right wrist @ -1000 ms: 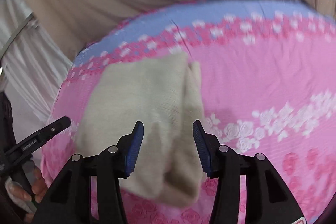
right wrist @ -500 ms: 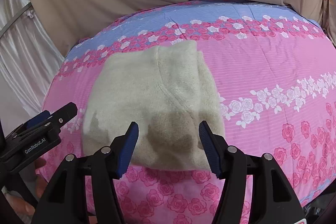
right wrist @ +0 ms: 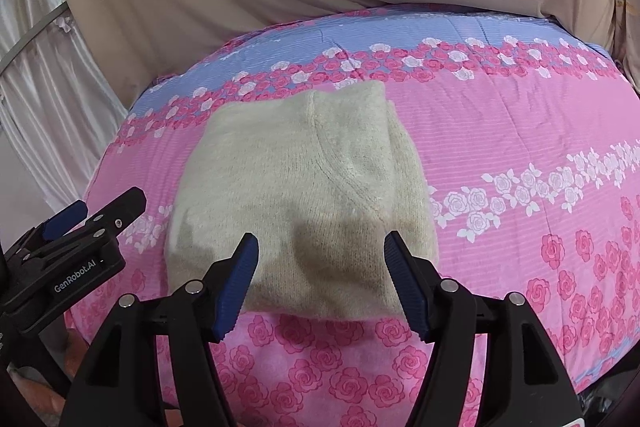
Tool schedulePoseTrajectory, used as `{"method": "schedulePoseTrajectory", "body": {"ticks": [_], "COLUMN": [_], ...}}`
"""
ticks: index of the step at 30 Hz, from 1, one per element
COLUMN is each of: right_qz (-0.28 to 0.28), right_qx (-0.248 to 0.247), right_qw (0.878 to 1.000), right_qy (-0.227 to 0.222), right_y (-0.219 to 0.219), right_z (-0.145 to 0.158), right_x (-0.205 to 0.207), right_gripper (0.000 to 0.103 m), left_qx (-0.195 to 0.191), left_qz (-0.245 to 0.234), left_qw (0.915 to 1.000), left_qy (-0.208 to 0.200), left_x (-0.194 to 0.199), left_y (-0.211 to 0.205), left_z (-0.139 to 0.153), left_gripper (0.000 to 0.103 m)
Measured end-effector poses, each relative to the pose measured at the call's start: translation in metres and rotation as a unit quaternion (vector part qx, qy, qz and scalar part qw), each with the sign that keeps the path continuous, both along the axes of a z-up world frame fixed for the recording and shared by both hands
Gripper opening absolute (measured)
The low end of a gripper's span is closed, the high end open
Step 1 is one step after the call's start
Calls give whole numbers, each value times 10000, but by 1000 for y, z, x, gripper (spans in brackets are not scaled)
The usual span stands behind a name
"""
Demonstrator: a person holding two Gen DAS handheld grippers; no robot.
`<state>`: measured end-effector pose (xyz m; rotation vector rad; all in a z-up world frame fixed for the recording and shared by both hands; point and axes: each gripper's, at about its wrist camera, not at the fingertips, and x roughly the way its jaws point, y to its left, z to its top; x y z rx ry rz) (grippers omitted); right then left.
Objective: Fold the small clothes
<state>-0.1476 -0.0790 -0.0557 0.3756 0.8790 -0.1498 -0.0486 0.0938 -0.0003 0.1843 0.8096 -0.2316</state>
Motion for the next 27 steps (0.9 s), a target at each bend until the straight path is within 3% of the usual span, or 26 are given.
{"method": "schedulePoseTrajectory", "body": {"ticks": [27], "right_qz": [-105], "right_qx": [23], "right_qw": [9999], "right_qy": [-1], "right_y": [2], "right_z": [1], "right_x": [-8], "right_gripper": [64], "left_qx": [115], "left_qz": [-34], "left_qw": [9999], "left_qy": [14], "left_x": [-4], "left_y": [-3], "left_z": [-3], "left_gripper": [93]}}
